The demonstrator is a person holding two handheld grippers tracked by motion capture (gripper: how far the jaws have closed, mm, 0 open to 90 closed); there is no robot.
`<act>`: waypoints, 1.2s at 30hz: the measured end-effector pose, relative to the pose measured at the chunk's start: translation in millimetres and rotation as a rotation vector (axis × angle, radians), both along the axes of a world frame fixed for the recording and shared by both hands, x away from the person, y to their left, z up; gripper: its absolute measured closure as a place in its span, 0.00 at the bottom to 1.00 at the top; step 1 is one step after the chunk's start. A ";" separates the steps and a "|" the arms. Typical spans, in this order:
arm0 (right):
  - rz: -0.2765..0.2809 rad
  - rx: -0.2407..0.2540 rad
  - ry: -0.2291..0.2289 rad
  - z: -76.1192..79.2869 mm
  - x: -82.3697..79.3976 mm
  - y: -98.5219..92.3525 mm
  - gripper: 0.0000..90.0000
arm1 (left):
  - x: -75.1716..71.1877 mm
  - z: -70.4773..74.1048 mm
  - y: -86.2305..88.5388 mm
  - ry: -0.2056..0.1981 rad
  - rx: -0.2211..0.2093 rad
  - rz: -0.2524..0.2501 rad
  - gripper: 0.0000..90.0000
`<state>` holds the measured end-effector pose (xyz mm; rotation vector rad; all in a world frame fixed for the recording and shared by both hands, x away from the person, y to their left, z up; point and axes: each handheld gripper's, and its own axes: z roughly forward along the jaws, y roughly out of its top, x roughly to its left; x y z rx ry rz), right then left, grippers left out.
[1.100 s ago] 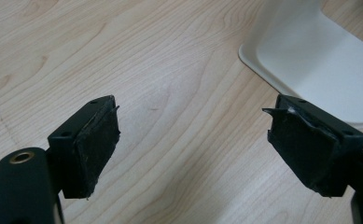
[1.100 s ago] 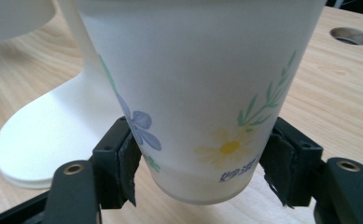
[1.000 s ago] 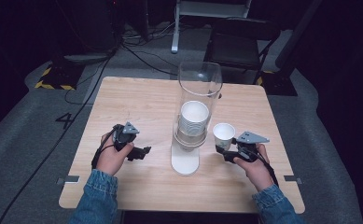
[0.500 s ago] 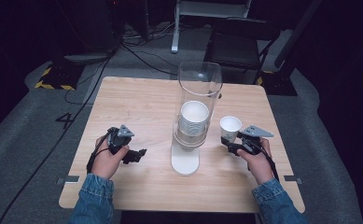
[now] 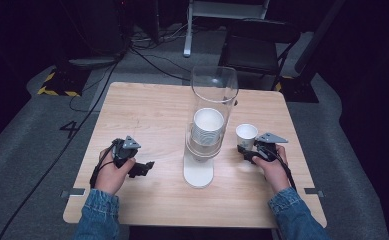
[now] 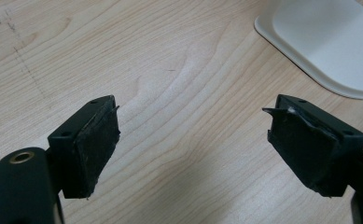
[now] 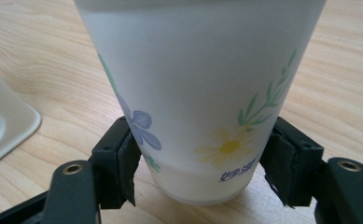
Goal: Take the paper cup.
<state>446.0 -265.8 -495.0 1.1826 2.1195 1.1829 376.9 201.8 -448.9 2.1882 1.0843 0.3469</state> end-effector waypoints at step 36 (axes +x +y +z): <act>0.016 -0.028 0.133 -7.6 -6.0 -0.1 0.20 | 3.8 -1.4 -3.0 0.010 -0.005 -0.008 0.18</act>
